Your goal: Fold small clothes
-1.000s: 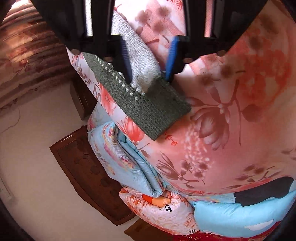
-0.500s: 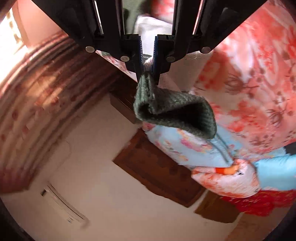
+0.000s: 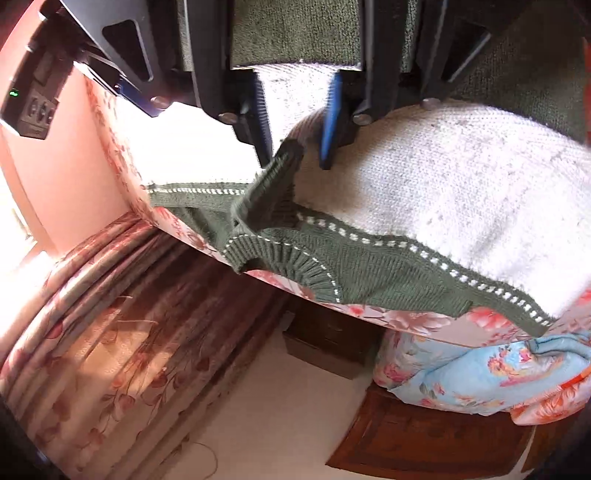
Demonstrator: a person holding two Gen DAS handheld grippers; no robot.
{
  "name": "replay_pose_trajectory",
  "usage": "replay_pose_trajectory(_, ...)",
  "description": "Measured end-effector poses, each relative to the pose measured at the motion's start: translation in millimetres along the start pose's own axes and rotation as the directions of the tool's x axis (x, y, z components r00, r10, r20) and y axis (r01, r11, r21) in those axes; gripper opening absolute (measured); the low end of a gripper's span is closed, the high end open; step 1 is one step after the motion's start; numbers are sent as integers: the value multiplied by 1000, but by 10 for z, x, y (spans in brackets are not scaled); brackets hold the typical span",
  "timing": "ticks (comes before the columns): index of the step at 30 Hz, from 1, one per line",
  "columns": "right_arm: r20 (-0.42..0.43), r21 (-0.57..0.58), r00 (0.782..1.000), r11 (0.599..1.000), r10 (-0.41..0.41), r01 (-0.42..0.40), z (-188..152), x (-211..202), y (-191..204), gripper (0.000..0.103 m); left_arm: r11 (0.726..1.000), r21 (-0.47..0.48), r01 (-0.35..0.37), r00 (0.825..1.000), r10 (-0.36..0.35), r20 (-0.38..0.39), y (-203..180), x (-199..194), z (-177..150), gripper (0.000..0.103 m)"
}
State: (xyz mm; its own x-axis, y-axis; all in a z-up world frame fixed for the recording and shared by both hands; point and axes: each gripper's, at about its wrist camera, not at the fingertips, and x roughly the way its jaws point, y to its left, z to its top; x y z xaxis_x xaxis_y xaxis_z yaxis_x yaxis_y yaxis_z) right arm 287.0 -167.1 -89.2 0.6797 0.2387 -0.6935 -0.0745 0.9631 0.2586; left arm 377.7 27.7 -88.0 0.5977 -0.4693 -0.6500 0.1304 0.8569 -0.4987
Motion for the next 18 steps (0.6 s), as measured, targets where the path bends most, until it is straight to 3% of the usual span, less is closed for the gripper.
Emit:
replay_pose_trajectory(2,-1,3,1000,1000,4,-4,-3,-8,-7,56,1000,9,-14,1000,14,16,32,-140,38,103)
replay_pose_trajectory(4,2,6,1000,1000,8,-8,-5,-12,10,56,999,8,-39,995,38,89,117,-435,43,103)
replay_pose_trajectory(6,5,11,1000,1000,14,-14,-12,-31,4,56,993,-33,-114,975,118,189,269,-801,-52,103)
replay_pose_trajectory(7,4,12,1000,1000,16,-16,-11,-23,3,56,984,-69,-165,955,177,240,358,-958,-112,103)
replay_pose_trajectory(10,10,9,999,999,31,-31,-23,-55,-11,56,914,-236,-330,862,394,320,754,-1315,-321,103)
replay_pose_trajectory(12,26,6,998,998,58,-59,-27,-97,-18,56,858,-346,-380,835,479,270,1045,-1385,-394,103)
replay_pose_trajectory(13,40,3,997,998,70,-70,-31,-133,-4,56,836,-397,-378,838,492,238,1194,-1381,-402,103)
replay_pose_trajectory(15,64,-4,994,996,92,-92,-37,-198,6,56,818,-468,-334,864,464,195,1404,-1343,-442,103)
replay_pose_trajectory(16,71,-6,993,995,97,-97,-38,-221,10,56,817,-472,-332,867,461,190,1418,-1297,-450,103)
replay_pose_trajectory(18,74,-8,992,995,99,-99,-30,-231,7,56,827,-429,-364,856,478,197,1323,-1255,-439,103)
